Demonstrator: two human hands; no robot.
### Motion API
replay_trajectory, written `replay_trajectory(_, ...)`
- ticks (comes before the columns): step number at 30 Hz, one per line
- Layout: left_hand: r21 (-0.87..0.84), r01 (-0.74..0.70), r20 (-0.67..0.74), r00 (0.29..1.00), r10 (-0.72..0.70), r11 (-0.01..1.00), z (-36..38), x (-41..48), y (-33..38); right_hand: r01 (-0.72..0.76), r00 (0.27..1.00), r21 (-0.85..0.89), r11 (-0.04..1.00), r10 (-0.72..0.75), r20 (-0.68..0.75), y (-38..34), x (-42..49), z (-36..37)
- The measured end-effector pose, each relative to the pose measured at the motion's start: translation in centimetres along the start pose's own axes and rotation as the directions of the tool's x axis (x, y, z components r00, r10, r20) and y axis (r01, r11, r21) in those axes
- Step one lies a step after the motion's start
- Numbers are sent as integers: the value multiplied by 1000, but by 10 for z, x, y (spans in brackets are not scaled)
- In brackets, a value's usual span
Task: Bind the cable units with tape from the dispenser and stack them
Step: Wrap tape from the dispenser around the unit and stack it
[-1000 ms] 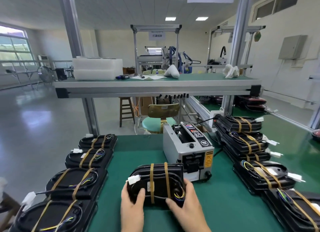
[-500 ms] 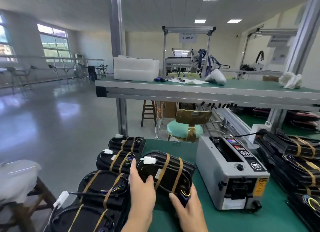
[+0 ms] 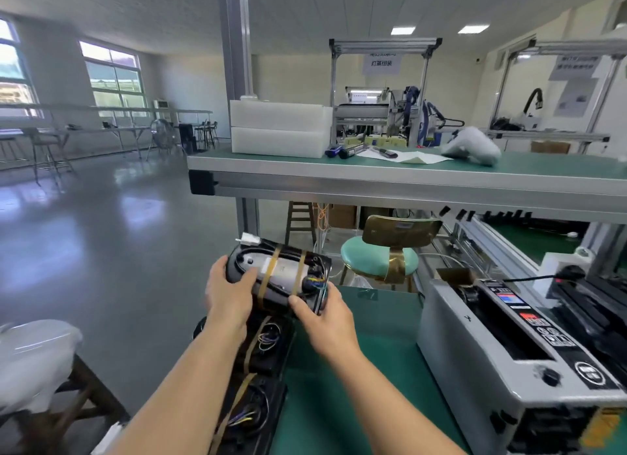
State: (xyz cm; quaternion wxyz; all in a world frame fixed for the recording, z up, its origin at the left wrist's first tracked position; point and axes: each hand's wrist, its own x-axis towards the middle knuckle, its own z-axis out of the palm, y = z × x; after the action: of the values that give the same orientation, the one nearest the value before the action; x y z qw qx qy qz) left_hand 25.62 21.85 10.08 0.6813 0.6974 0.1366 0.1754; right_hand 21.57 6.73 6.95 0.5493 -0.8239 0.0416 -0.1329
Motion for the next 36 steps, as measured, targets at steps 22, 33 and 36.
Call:
replay_trajectory(22,371,175,-8,983,-186,912,9,108,-43,-225,972,-352,908,233,-21,10,88,69)
replay_trajectory(33,242,241,2,968,-249,940,10,110,-34,-131,977,-256,958,168,129,8,87,71)
replay_trajectory(36,236,238,-54,971,-232,942,0,113,-31,-91,982,-264,960,130,134,-1,87,75)
